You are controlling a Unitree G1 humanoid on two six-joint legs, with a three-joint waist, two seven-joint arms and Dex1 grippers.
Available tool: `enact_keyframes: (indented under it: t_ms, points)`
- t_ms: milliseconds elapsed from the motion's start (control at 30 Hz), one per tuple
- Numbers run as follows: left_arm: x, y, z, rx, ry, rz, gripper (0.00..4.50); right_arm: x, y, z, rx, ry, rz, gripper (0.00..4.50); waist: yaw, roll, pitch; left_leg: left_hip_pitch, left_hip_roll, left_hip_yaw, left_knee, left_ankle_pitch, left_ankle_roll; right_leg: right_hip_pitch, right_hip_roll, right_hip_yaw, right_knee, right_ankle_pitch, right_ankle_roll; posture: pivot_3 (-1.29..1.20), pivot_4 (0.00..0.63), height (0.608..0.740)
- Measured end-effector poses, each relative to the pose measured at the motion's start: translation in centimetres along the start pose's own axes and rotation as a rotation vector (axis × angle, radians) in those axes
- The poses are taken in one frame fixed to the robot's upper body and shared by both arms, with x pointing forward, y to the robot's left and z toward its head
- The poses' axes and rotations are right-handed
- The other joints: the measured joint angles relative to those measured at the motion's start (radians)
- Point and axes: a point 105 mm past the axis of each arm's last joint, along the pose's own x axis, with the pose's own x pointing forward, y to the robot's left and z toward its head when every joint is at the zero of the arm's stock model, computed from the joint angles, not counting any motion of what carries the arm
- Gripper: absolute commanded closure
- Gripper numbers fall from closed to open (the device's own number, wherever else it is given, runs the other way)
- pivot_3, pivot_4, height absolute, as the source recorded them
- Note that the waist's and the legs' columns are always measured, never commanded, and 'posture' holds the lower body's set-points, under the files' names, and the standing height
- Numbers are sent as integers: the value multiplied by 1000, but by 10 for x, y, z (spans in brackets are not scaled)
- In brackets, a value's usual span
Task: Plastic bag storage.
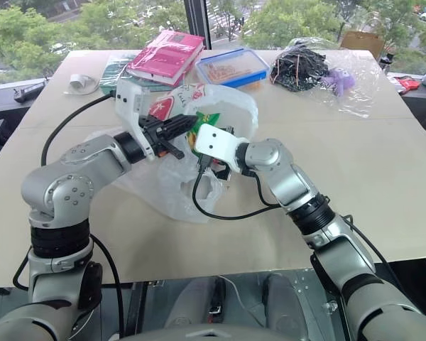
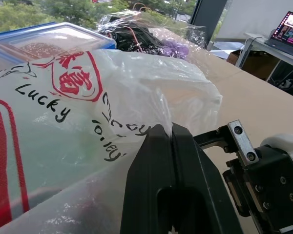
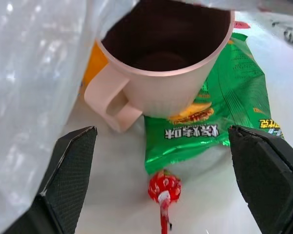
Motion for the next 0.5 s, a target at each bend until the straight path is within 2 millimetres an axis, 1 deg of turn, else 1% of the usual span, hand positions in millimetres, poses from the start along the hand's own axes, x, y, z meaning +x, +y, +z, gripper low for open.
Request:
enact_keyframes:
  t_ms: [33,67,133,167,300,400,433,467,500]
  points:
    - [0,0,0,-1,0,2,4500,-3,0,1,4,-9,-1,168,1,0,0,0,0,0,0,0,0,0,0,0,0,0,0,0,150,740]
    - [-1,1,0,-1,-1,4,4500,-8,1,1,19,-23,4,64,1,0,0,0,0,0,0,0,0,0,0,0,0,0,0,0,150,740]
    - [-2,2,-1,-4,-1,9,4500,-23,-3,7,87,-70,-2,64,0,0,0,0,1,0,0,0,0,0,0,0,0,0,0,0,150,740]
    - [-4,4,-3,-6,5,15,4500,-35,-9,12,95,-91,-21,64,0,0,0,0,1,0,0,0,0,0,0,0,0,0,0,0,150,740]
    - [-6,7,-2,-6,1,24,4500,-59,-27,24,107,-122,-119,64,0,0,0,1,1,0,0,0,0,0,0,0,1,0,0,0,150,740]
    - [-7,8,-1,-7,-4,26,4500,-69,-37,22,155,-105,-174,64,0,0,0,0,1,0,0,0,0,0,0,0,1,0,0,0,150,740]
    - [-7,8,0,-7,-6,28,4500,-71,-48,19,182,-85,-222,64,-1,0,0,0,1,1,0,0,0,0,0,1,1,0,0,0,150,740]
    - [-7,8,0,-6,-8,28,4500,-74,-66,14,209,-56,-292,64,-1,0,0,1,1,1,0,0,0,0,0,1,1,0,0,0,150,740]
    - [-7,8,0,-6,-8,27,4500,-77,-72,13,214,-46,-323,64,-1,0,0,1,1,1,0,0,0,0,0,1,1,0,0,0,150,740]
